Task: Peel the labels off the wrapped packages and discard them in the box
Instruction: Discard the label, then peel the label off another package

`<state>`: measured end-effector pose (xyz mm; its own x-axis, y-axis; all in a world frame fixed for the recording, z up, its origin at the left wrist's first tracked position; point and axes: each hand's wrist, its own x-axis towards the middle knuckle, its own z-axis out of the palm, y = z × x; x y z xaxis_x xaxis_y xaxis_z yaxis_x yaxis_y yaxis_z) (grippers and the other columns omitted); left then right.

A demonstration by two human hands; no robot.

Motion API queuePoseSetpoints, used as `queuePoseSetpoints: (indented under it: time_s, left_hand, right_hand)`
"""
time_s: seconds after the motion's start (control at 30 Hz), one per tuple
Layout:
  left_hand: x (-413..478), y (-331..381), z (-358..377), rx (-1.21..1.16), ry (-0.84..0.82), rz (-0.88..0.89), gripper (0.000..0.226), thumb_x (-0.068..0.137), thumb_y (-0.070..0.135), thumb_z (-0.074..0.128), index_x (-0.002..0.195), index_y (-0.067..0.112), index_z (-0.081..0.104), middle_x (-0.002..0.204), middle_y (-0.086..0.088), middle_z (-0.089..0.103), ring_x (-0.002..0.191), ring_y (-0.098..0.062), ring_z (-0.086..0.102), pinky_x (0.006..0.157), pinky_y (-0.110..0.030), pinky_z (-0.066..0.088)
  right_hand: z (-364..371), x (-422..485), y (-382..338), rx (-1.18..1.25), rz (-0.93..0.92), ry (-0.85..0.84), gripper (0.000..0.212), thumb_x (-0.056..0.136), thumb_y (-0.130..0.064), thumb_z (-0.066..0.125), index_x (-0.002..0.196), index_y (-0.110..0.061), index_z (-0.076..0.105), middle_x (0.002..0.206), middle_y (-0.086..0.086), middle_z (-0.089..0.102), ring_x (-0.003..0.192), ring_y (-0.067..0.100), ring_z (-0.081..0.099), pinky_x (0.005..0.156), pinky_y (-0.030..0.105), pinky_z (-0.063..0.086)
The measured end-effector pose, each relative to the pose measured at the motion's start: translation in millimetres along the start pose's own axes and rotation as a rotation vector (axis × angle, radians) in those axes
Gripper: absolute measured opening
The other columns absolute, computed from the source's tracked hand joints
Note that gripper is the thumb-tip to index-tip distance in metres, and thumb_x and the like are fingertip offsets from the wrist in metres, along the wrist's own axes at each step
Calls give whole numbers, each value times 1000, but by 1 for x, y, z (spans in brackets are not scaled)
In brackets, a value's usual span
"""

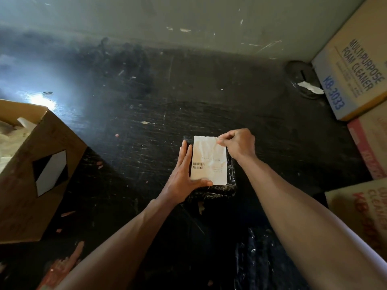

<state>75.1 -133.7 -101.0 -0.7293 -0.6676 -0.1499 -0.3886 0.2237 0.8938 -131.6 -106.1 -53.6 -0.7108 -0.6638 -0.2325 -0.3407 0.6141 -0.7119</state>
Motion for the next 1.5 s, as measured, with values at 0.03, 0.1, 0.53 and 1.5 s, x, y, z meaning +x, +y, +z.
queuePoseSetpoints:
  time_s: [0.03,0.1,0.53,1.5]
  left_hand:
    - [0,-1,0,10,5,-2,134,63,55,86,157,30,-5,160,22,-24,152,-10,-6,121,-45,19]
    - [1,-2,0,35,3,-4,136,63,53,88,158,26,-5,160,21,-24,151,-8,-5,118,-38,17]
    - [-2,-5,7,103,72,-10,140,57,56,88,159,22,-2,162,19,-20,148,-2,-2,113,-29,15]
    - [-23,10,-5,182,-8,-30,135,62,55,85,159,23,-2,164,15,-16,151,-13,2,120,-42,20]
  right_hand:
    - [2,-2,0,-9,-21,28,6,82,-16,83,88,-16,81,92,-6,77,77,-5,63,65,4,38]
    - [5,-8,2,-4,-53,67,4,83,-17,82,86,-18,80,90,-8,78,80,-3,66,66,5,40]
    - [-9,-26,-4,107,-161,45,4,87,-16,78,90,-20,78,86,-13,72,85,2,68,83,23,57]
    - [-116,-54,-20,270,-202,195,12,85,-12,78,92,-21,75,92,-4,75,91,12,72,84,36,62]
